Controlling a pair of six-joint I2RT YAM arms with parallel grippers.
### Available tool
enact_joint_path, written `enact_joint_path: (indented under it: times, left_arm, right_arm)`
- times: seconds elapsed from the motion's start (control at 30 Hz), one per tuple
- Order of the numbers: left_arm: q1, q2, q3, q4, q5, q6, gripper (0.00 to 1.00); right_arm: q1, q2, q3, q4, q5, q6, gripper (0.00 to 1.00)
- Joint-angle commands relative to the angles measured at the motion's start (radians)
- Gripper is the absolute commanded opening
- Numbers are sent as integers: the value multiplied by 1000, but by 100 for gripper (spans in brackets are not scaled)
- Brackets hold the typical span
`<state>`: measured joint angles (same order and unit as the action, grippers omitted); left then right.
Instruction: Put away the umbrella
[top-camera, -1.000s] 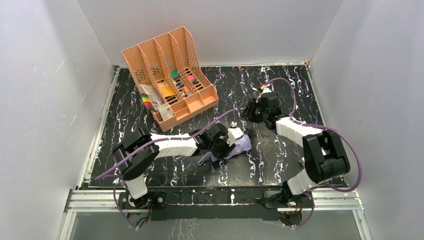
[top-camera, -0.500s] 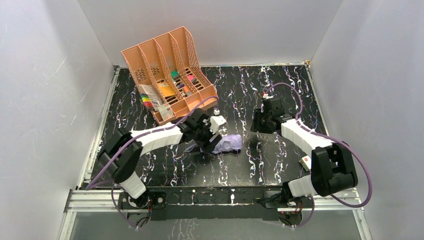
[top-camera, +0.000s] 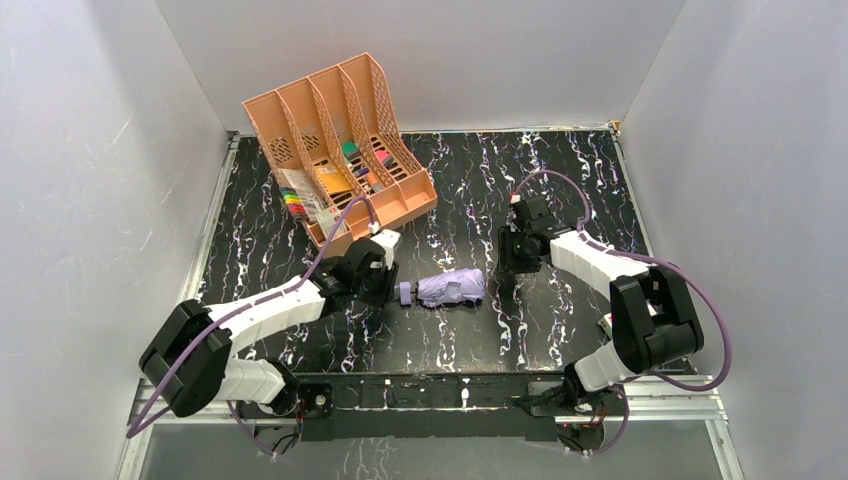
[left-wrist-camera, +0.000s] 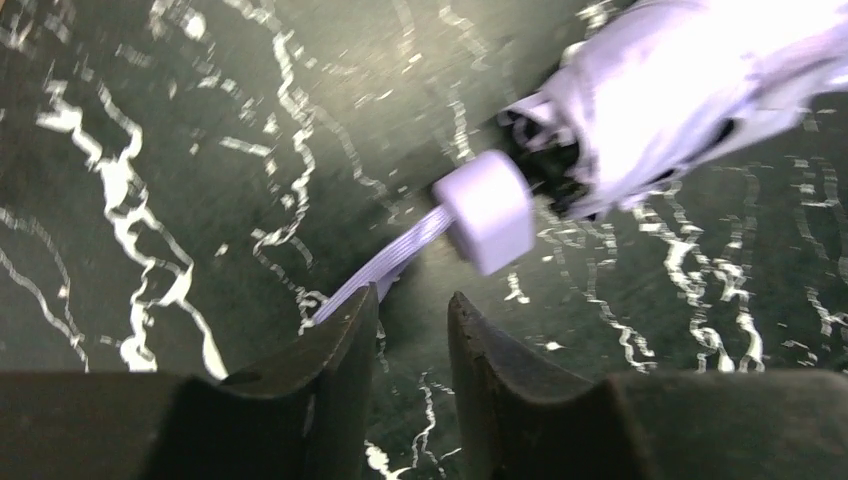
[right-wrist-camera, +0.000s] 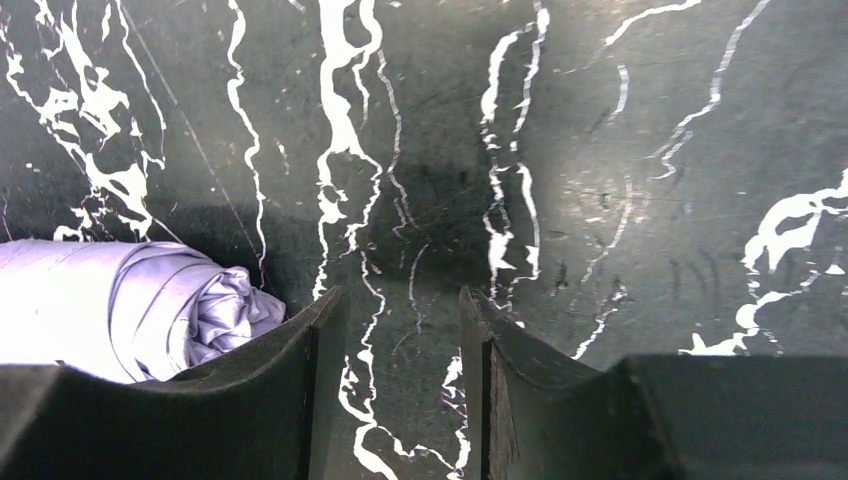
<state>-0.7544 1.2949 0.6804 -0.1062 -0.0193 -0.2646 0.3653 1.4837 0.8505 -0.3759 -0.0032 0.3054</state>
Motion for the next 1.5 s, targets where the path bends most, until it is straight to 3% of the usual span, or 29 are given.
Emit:
enact_joint_path:
  times: [0.0, 0.07, 0.2, 0.33, 0.7, 0.9, 1.17, 1.3, 1.47]
  left_arm:
    - [6, 10, -30, -21, -169, -190, 24]
    - [6, 37, -28, -25, -194, -212, 17]
    - [5, 111, -8, 1, -181, -194, 12]
    - [4, 186, 26, 39, -166, -169, 13]
    - [-49, 360, 165, 161, 58, -163, 15]
    - [-47, 365, 185, 159, -7, -153, 17]
    - [54, 469, 375, 74, -26, -66, 18]
    - [131, 456, 402, 31, -27, -42, 26]
    - [178, 343, 326, 3, -54, -26, 60]
  right_arm:
    - [47, 25, 37, -5, 24, -10, 52]
    - [61, 34, 36, -4, 31, -9, 51]
    - [98, 55, 39, -4, 23, -4, 50]
    - [125, 68, 39, 16, -36, 3, 50]
    - [183, 90, 67, 140, -197, 151, 50]
    - [184, 92, 79, 178, -134, 186, 51]
    - [168, 180, 234, 219, -73, 100, 53]
    - [132, 193, 281, 141, 45, 60, 54]
    - [65, 121, 236, 74, 165, 19, 60]
